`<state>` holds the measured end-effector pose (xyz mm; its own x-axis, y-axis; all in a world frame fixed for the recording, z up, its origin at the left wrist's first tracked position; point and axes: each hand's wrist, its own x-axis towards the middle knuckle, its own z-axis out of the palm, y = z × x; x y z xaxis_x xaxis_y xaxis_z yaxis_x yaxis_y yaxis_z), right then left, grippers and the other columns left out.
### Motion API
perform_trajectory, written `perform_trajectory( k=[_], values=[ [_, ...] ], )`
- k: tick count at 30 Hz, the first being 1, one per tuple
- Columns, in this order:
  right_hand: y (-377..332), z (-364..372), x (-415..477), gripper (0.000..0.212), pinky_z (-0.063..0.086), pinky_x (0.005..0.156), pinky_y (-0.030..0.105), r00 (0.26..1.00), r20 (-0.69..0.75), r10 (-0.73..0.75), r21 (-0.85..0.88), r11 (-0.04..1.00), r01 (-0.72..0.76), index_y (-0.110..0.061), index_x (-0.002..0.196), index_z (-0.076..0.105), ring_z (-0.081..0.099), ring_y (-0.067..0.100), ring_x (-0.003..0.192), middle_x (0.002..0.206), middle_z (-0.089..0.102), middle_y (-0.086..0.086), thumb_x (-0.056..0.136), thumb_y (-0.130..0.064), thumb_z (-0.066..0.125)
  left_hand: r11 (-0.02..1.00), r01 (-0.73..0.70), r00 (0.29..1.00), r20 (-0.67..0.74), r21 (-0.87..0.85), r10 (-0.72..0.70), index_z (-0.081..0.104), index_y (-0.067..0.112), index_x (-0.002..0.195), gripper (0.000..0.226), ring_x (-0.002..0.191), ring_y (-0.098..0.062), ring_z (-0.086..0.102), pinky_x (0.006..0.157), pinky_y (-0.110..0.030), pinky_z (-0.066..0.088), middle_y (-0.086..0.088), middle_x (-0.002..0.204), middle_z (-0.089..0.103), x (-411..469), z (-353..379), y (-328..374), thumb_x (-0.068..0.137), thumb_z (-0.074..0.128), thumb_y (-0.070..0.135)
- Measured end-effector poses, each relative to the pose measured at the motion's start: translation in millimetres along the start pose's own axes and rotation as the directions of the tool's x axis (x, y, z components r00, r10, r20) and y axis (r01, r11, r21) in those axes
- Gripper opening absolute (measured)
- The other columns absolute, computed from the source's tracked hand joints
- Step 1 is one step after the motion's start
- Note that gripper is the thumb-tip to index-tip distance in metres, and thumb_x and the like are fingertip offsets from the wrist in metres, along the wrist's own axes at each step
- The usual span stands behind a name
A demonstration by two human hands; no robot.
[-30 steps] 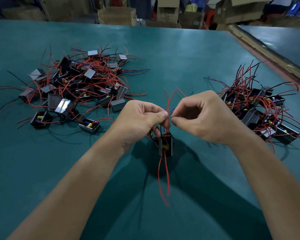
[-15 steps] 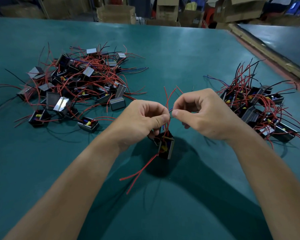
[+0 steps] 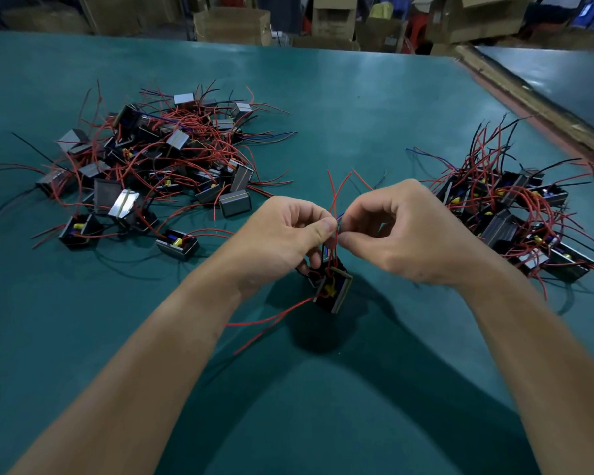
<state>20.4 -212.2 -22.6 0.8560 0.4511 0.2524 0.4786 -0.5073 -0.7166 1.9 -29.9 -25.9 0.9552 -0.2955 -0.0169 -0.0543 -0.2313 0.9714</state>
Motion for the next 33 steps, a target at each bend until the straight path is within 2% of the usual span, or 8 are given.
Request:
perform_trajectory(
  k=[4, 8, 12, 19, 25, 30, 33],
  values=[
    [1, 0, 1, 0.012, 0.048, 0.053, 0.025, 1.0, -0.011, -0.02, -0.016, 1.0, 0.02, -0.02, 0.071, 0.069, 0.056, 0.005, 0.053, 0.06, 0.066, -0.005, 0.08, -0.018, 0.078, 1.0, -0.002, 1.0, 0.016, -0.008, 0.002, 0.058, 0.011, 0.074, 0.027, 0.046, -0.007, 0.049, 0.048, -0.019, 0.044, 0.01, 0.052, 0.056, -1, -1, 1, 0.099, 0.05, 0.006],
    [1, -1, 1, 0.015, 0.046, 0.057, 0.02, 0.998, -0.009, -0.065, -0.03, 0.997, 0.064, -0.02, 0.073, 0.068, 0.058, 0.004, 0.055, 0.063, 0.067, -0.005, 0.081, -0.014, 0.08, 0.998, 0.026, 0.999, 0.033, -0.052, -0.025, 0.06, 0.01, 0.076, 0.026, 0.047, -0.007, 0.05, 0.048, -0.019, 0.044, 0.009, 0.057, 0.058, -1, -4, 2, 0.099, 0.05, 0.009],
    [0, -2, 2, 0.015, 0.039, 0.056, 0.011, 0.994, -0.023, -0.109, -0.031, 0.994, 0.108, -0.019, 0.073, 0.068, 0.051, 0.001, 0.053, 0.061, 0.063, -0.007, 0.084, -0.023, 0.077, 0.994, 0.07, 0.997, 0.041, -0.086, -0.067, 0.061, 0.01, 0.077, 0.024, 0.046, -0.006, 0.051, 0.047, -0.018, 0.045, 0.009, 0.058, 0.06, 0, -6, 2, 0.099, 0.052, 0.012],
    [1, -2, 3, 0.014, 0.043, 0.058, 0.017, 0.994, -0.055, -0.099, 0.019, 0.995, 0.1, -0.021, 0.075, 0.068, 0.053, 0.001, 0.056, 0.064, 0.065, -0.004, 0.083, -0.023, 0.08, 0.99, 0.106, 0.993, 0.067, -0.095, -0.1, 0.062, 0.009, 0.081, 0.02, 0.051, -0.007, 0.048, 0.05, -0.018, 0.045, 0.008, 0.06, 0.059, 1, -8, 1, 0.098, 0.053, 0.012],
    [3, -2, 3, 0.016, 0.037, 0.056, 0.011, 0.993, -0.053, -0.103, 0.018, 0.994, 0.104, -0.021, 0.073, 0.067, 0.049, 0.002, 0.052, 0.06, 0.061, -0.008, 0.084, -0.03, 0.076, 0.989, 0.11, 0.991, 0.087, -0.099, -0.101, 0.064, 0.01, 0.081, 0.018, 0.05, -0.005, 0.05, 0.051, -0.018, 0.046, 0.007, 0.063, 0.061, 1, -9, 0, 0.097, 0.054, 0.012],
    [0, -2, 2, 0.015, 0.04, 0.055, 0.017, 0.997, -0.024, -0.072, 0.037, 0.997, 0.072, -0.019, 0.074, 0.066, 0.049, 0.003, 0.054, 0.059, 0.059, -0.005, 0.086, -0.027, 0.069, 0.989, 0.092, 0.994, 0.066, -0.117, -0.085, 0.067, 0.011, 0.079, 0.015, 0.048, -0.01, 0.051, 0.052, -0.02, 0.047, -0.004, 0.063, 0.059, 0, -9, 2, 0.088, 0.062, 0.0],
    [-1, -2, 2, 0.016, 0.047, 0.054, 0.034, 1.0, -0.006, -0.028, 0.04, 0.999, 0.028, -0.017, 0.073, 0.066, 0.052, 0.012, 0.054, 0.064, 0.062, 0.004, 0.088, -0.022, 0.069, 0.999, 0.022, 1.0, -0.02, -0.045, -0.023, 0.066, 0.008, 0.075, 0.015, 0.046, -0.011, 0.051, 0.049, -0.022, 0.044, -0.008, 0.061, 0.058, 0, -5, 0, 0.081, 0.067, -0.006]
  ],
)
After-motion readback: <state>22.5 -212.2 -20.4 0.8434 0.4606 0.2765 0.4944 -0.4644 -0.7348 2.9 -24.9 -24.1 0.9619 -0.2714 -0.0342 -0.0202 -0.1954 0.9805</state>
